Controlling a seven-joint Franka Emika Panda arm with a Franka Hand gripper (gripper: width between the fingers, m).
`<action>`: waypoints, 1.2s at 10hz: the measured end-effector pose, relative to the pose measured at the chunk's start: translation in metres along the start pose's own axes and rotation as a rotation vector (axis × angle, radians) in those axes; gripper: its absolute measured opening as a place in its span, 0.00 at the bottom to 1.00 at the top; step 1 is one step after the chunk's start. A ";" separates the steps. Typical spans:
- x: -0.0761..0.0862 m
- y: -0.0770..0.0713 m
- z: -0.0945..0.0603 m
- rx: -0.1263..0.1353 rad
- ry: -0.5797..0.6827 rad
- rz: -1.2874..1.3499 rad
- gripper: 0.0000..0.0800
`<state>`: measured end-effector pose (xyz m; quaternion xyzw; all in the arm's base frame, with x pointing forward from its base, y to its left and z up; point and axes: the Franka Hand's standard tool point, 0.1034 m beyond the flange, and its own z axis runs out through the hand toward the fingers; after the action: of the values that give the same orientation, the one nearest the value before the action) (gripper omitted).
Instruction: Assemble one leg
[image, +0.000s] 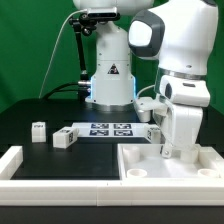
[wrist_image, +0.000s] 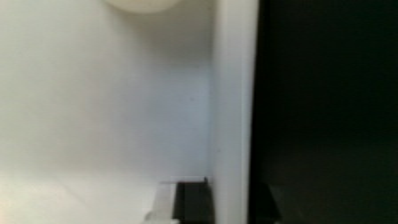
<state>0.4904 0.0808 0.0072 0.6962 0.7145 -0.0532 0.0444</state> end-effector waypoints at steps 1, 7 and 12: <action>0.000 0.000 0.000 0.000 0.000 0.000 0.08; 0.000 0.000 0.000 0.000 0.000 0.000 0.71; 0.000 -0.001 -0.003 -0.003 -0.001 0.011 0.81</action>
Offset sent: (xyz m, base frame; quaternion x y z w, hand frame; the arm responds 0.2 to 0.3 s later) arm 0.0000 0.0000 0.0000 0.0000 0.0000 0.0000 1.0000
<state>0.4897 0.0813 0.0099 0.6999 0.7109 -0.0522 0.0458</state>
